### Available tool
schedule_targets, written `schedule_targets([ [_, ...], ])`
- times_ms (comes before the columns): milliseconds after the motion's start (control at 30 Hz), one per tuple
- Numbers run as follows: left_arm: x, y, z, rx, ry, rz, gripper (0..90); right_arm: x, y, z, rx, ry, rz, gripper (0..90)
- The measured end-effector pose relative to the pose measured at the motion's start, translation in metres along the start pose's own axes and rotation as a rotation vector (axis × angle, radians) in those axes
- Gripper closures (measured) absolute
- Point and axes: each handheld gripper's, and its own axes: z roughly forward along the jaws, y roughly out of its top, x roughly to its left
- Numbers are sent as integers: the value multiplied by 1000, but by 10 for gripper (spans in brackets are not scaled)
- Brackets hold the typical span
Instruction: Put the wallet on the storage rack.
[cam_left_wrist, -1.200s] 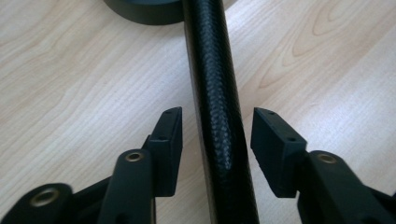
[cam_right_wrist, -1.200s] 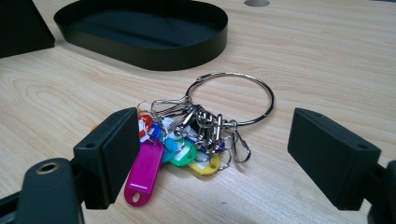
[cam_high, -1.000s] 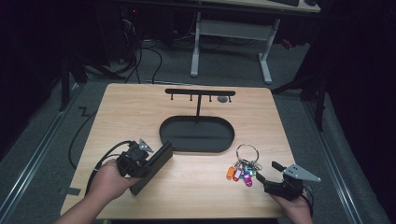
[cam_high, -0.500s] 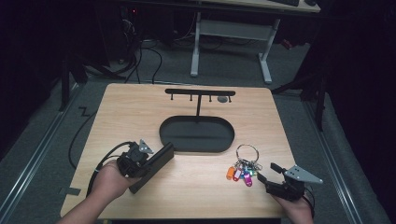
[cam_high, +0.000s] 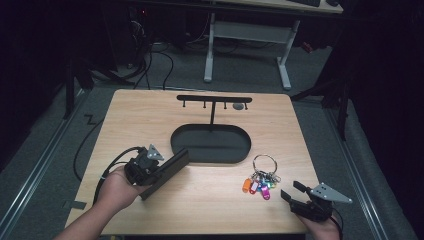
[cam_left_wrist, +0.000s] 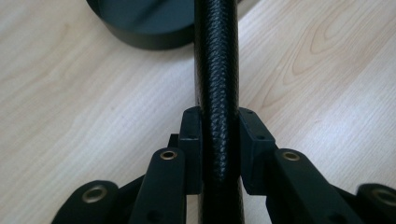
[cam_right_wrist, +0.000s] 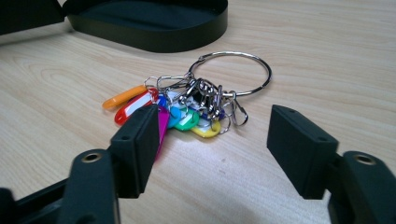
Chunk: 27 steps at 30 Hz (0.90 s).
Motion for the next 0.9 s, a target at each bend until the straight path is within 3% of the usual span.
schedule_targets([
  [200, -3, 8, -4, -7, 21, 54, 739, 2, 0, -2, -2, 5, -11, 396],
  [333, -6, 14, -8, -57, 29, 111, 740, 2, 0, -2, 3, 8, -11, 403],
  [567, -9, 33, -15, -111, 50, 160, 744, 1, 2, -1, -4, 11, -11, 419],
  [900, -8, 52, -7, -113, 50, 172, 744, -1, 6, 8, 1, 30, -8, 434],
])
